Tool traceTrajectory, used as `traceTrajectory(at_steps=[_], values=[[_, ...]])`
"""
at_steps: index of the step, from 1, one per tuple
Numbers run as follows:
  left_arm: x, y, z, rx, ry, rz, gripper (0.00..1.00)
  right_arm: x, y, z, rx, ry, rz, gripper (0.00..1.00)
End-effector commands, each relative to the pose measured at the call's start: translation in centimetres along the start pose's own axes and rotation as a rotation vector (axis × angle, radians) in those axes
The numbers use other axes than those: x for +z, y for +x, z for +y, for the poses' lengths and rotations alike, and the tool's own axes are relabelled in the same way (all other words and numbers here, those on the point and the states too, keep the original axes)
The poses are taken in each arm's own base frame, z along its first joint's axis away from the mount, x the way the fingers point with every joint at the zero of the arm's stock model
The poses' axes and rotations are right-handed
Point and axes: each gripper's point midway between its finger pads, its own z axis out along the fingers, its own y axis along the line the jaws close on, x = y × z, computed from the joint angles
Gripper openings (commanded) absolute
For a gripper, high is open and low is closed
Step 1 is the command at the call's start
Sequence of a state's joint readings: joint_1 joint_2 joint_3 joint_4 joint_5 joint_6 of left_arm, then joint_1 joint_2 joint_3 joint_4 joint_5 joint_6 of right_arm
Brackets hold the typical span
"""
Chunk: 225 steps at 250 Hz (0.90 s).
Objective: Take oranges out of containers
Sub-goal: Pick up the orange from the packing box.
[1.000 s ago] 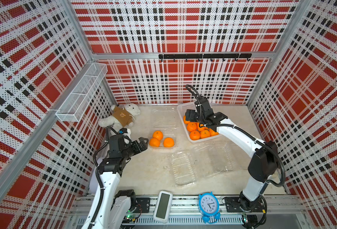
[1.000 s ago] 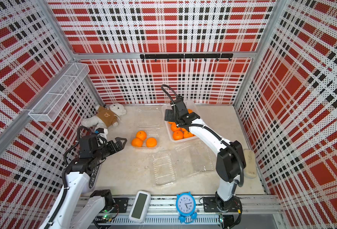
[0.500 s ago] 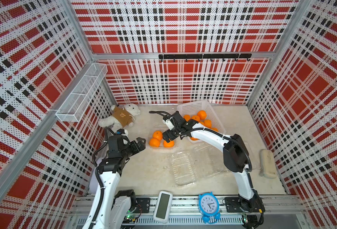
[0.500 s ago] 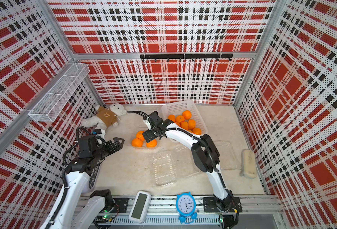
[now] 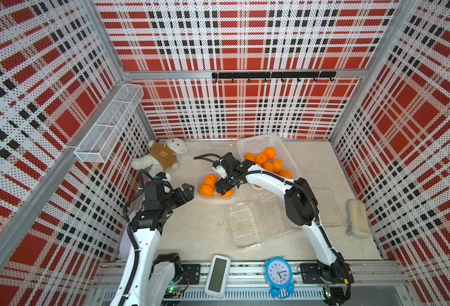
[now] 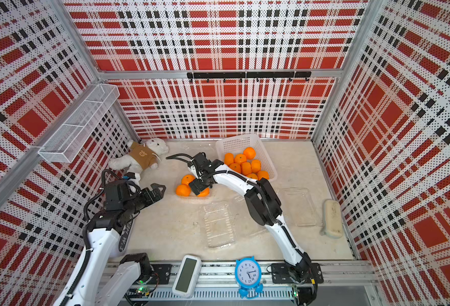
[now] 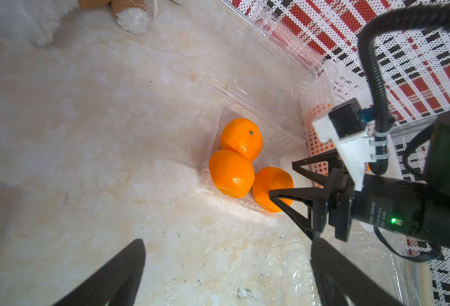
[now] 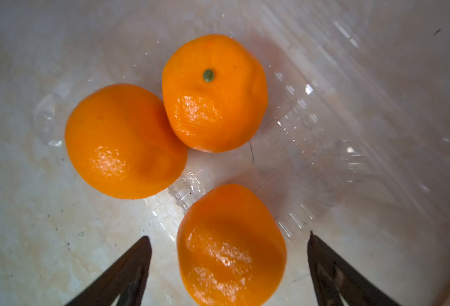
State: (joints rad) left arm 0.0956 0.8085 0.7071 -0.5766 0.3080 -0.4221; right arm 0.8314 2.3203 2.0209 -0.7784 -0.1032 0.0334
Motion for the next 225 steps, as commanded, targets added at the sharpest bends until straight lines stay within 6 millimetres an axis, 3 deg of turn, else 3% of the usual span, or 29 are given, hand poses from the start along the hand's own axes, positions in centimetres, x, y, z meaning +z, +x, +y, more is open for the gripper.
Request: traceTrajectory(at_steps=[1, 47, 85, 118, 156, 187, 207, 225], values=[[-0.3, 0.1, -0.1, 0.002, -0.002, -0.005, 0.99, 1.1, 0.2, 1.2, -0.041, -0.021, 0.018, 0.93], [-0.3, 0.3, -0.2, 0.012, -0.012, -0.003, 1.0, 1.7, 0.8, 0.9, -0.047, 0.016, 0.043, 0.86], [-0.4, 0.3, -0.2, 0.021, -0.024, -0.006, 0.99, 0.2, 0.3, 0.8, -0.064, 0.052, 0.032, 0.74], [-0.4, 0.3, -0.2, 0.025, -0.032, -0.009, 0.99, -3.3, -2.0, 0.5, -0.067, 0.093, -0.044, 0.66], [-0.5, 0.2, -0.1, 0.027, -0.039, -0.018, 1.0, -9.7, -6.7, -0.7, -0.059, 0.145, -0.236, 0.62], [-0.5, 0.1, -0.1, 0.028, -0.039, -0.02, 0.99, -15.1, -10.5, -5.3, 0.038, 0.199, -0.411, 0.58], [-0.4, 0.0, -0.2, 0.029, -0.031, -0.023, 0.99, -17.6, -12.0, -10.5, 0.151, 0.27, -0.517, 0.57], [-0.4, -0.1, -0.4, 0.032, -0.023, -0.026, 1.0, -18.4, -13.0, -15.2, 0.231, 0.292, -0.603, 0.56]])
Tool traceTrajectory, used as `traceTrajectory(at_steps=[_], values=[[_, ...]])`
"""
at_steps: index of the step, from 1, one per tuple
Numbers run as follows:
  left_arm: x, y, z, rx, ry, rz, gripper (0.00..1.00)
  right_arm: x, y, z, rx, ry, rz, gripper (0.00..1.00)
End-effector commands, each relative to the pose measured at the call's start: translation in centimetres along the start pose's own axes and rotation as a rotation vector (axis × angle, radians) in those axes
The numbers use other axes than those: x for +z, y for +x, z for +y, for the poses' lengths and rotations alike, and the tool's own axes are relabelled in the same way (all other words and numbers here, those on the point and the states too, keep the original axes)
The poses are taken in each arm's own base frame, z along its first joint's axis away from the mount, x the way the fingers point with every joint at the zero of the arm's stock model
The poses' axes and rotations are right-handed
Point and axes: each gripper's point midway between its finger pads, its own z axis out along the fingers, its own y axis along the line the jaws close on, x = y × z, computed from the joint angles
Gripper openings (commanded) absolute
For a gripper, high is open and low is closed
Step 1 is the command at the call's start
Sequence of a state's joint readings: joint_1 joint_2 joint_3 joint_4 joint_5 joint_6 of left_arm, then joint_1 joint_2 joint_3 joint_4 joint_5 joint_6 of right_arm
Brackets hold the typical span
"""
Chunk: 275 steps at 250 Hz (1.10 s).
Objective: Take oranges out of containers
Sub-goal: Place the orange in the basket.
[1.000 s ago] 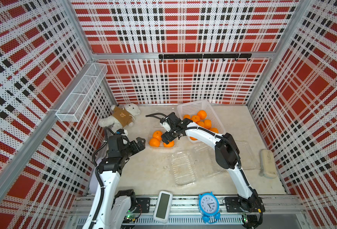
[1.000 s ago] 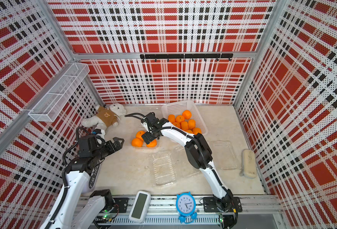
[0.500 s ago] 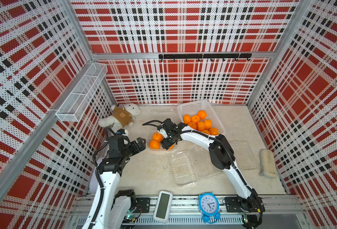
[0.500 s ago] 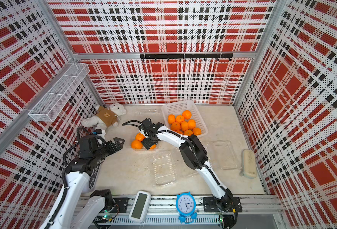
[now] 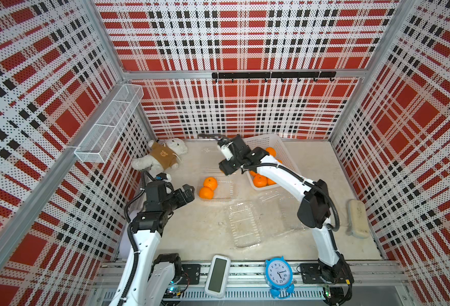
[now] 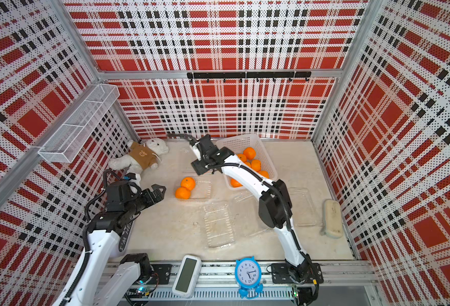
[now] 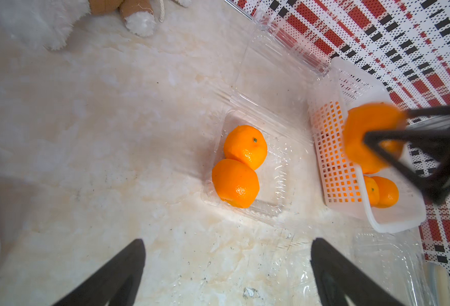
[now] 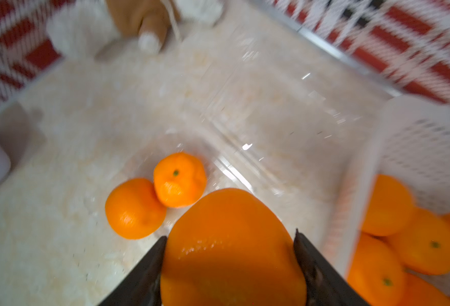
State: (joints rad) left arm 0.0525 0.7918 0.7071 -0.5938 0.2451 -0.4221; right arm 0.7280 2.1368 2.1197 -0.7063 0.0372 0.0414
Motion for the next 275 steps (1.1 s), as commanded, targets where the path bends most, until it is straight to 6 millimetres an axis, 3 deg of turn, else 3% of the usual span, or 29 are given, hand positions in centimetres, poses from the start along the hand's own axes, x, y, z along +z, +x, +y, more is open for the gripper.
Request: traceTrajectory(at_steps=[1, 43, 61, 86, 124, 189, 252, 275], values=[[-0.2, -0.5, -0.3, 0.005, 0.007, -0.022, 0.99, -1.6, -5.6, -8.8, 0.157, 0.125, -0.232, 0.56], [0.1, -0.5, -0.5, 0.009, 0.019, -0.014, 0.99, 1.7, -5.8, -18.0, 0.311, 0.196, -0.301, 0.55], [0.4, -0.5, -0.4, 0.007, 0.017, -0.01, 0.99, 3.6, -5.2, -20.5, 0.378, 0.186, -0.311, 0.54], [0.9, -0.6, -0.4, 0.005, 0.015, -0.001, 0.99, 6.0, -4.3, -22.5, 0.437, 0.157, -0.329, 0.54], [1.5, -0.6, -0.3, 0.001, 0.01, 0.016, 0.99, 8.4, -2.7, -22.9, 0.483, 0.127, -0.319, 0.53], [2.5, -0.3, -0.4, -0.017, 0.013, 0.039, 0.99, 10.1, 0.7, -23.2, 0.512, 0.151, -0.253, 0.58], [2.3, -0.5, -1.2, 0.003, 0.027, 0.036, 0.99, 10.4, 2.9, -22.7, 0.526, 0.147, -0.206, 0.74], [2.0, -0.7, -1.4, 0.013, 0.031, 0.029, 0.99, 9.7, 2.7, -22.2, 0.517, 0.128, -0.209, 0.82]])
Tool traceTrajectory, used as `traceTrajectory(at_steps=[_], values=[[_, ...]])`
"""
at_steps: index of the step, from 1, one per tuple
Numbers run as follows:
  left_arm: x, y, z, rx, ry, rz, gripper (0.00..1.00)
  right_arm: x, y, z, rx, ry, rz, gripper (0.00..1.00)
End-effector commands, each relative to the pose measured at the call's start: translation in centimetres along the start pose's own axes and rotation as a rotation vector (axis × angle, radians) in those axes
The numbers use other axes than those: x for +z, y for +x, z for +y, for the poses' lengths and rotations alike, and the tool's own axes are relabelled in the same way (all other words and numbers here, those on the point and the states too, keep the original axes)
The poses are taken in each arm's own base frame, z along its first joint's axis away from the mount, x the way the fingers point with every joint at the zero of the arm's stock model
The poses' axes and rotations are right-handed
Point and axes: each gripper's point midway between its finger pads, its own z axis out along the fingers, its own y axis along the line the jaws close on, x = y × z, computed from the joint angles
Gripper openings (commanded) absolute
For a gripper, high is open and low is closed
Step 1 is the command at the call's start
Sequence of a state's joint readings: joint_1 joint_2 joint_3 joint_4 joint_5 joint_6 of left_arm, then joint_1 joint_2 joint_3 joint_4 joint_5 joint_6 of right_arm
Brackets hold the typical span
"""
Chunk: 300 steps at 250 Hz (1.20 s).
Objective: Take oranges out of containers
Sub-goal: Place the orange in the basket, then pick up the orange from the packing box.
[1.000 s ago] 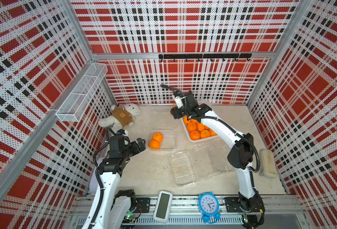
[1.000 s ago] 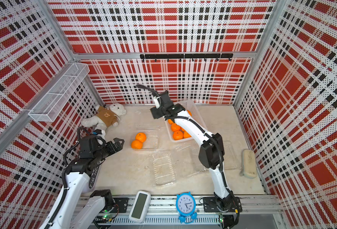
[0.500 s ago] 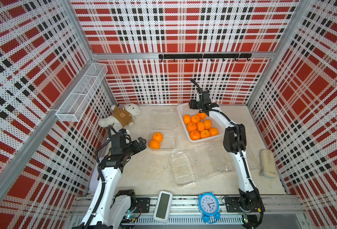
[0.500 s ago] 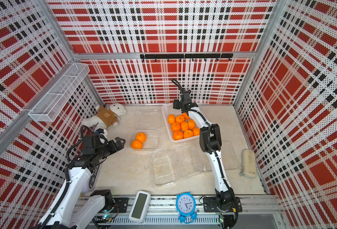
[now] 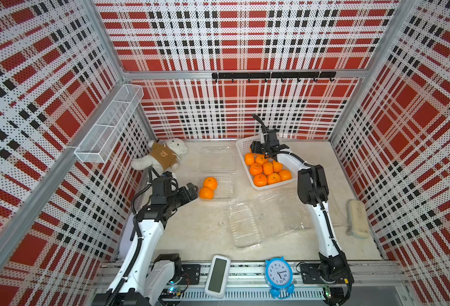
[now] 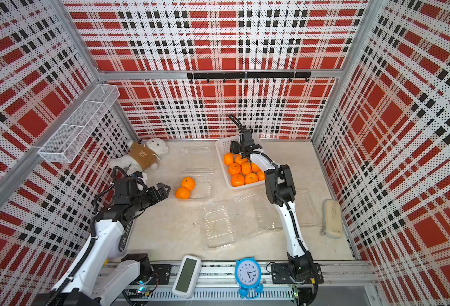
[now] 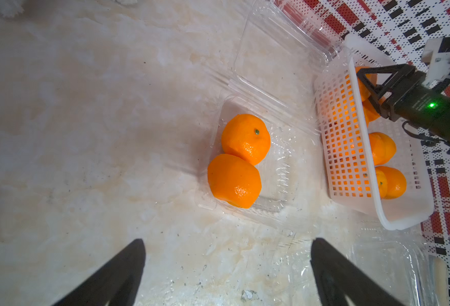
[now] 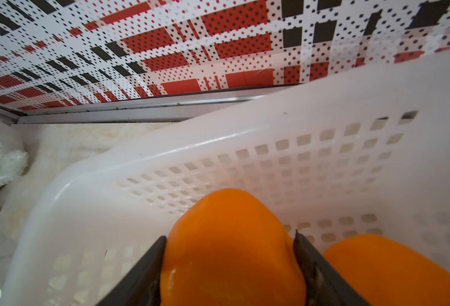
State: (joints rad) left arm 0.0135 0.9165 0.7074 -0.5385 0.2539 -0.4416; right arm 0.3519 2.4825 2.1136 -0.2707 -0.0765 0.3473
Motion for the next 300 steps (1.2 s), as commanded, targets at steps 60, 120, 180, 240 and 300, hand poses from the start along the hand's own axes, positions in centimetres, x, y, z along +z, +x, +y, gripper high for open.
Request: traceTrajectory(at_steps=[60, 120, 180, 240, 300], values=[[-1.5, -2.1, -1.8, 0.063, 0.038, -0.073, 0.99, -6.5, -4.4, 3.6, -0.064, -0.084, -0.056, 0.95], [-2.4, -2.9, -1.8, 0.12, 0.013, -0.095, 1.0, -12.4, -5.1, 6.7, -0.146, -0.085, -0.059, 0.96], [-2.9, -2.8, -1.5, 0.12, 0.021, -0.108, 1.0, -16.6, 0.0, 14.7, -0.299, -0.184, 0.059, 0.9], [-2.8, -2.4, 0.6, 0.035, -0.023, -0.103, 0.99, -18.2, 8.7, 24.3, -0.344, -0.275, 0.179, 0.93], [-2.7, -2.5, 1.3, -0.014, -0.011, -0.099, 0.99, -16.6, 15.9, 27.9, -0.172, -0.192, 0.304, 0.96]])
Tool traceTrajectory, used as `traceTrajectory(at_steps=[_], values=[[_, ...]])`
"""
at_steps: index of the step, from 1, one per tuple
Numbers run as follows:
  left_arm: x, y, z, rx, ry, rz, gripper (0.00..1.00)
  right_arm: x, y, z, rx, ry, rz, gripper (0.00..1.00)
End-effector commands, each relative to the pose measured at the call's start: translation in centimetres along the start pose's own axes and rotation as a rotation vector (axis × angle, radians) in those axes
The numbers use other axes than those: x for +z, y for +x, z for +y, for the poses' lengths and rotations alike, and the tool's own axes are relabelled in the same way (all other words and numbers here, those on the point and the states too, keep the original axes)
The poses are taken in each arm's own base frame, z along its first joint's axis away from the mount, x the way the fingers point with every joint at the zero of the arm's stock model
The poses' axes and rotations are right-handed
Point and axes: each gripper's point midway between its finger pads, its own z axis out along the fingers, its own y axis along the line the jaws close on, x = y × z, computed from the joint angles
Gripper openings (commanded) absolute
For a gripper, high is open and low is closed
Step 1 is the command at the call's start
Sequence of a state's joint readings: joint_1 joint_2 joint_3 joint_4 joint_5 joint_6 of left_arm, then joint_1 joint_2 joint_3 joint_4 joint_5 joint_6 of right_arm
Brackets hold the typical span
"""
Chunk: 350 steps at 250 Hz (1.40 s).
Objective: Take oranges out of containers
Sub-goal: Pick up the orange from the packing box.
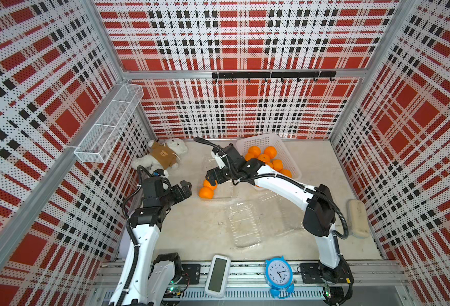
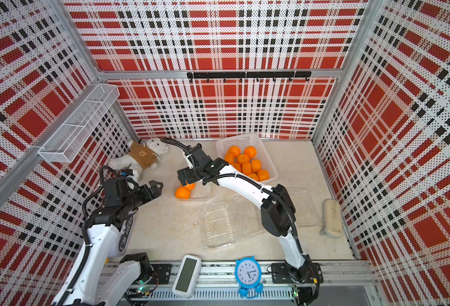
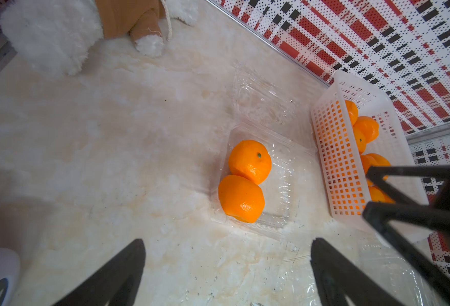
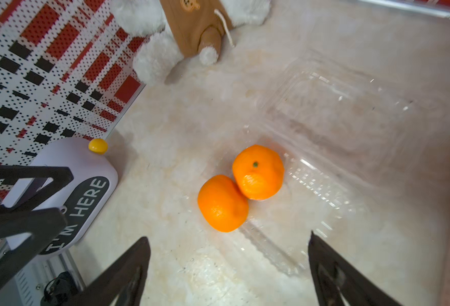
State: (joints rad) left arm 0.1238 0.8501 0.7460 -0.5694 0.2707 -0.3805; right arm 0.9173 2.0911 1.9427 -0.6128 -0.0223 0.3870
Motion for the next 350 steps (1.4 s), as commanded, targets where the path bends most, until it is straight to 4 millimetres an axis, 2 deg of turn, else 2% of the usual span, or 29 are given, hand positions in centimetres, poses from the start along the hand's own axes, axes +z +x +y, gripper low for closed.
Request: traceTrajectory(at_steps=[1, 21, 94, 148, 199, 227, 260, 296, 350], values=[[0.0, 0.3, 0.2, -0.026, 0.012, 0.011, 0.99, 2.4, 1.8, -0.7, 0.168, 0.084, 0.032, 0.96], [0.0, 0.3, 0.3, -0.031, 0.012, 0.012, 0.99, 3.9, 3.1, 0.2, 0.238, 0.075, 0.032, 0.96], [0.3, 0.6, 0.5, -0.044, 0.018, 0.023, 0.99, 9.0, 6.0, 0.4, 0.343, 0.058, 0.086, 0.96], [0.1, 0.7, 0.3, -0.039, 0.026, 0.023, 0.99, 10.9, 6.4, 0.3, 0.347, 0.057, 0.111, 0.94], [0.1, 0.8, 0.3, -0.04, 0.03, 0.024, 0.99, 11.9, 6.4, -0.1, 0.357, 0.04, 0.119, 0.87], [0.3, 0.9, 0.3, -0.042, 0.033, 0.03, 0.99, 11.5, 5.5, -0.6, 0.352, 0.032, 0.105, 0.78], [0.2, 0.8, 0.3, -0.04, 0.033, 0.029, 0.99, 9.7, 3.8, -0.5, 0.317, 0.013, 0.075, 0.69], [0.3, 0.8, 0.3, -0.04, 0.033, 0.03, 0.99, 7.8, 2.5, -0.4, 0.28, -0.004, 0.069, 0.64], [0.4, 0.9, 0.4, -0.042, 0.03, 0.035, 0.99, 3.5, -0.9, 1.1, 0.205, -0.066, 0.001, 0.59]])
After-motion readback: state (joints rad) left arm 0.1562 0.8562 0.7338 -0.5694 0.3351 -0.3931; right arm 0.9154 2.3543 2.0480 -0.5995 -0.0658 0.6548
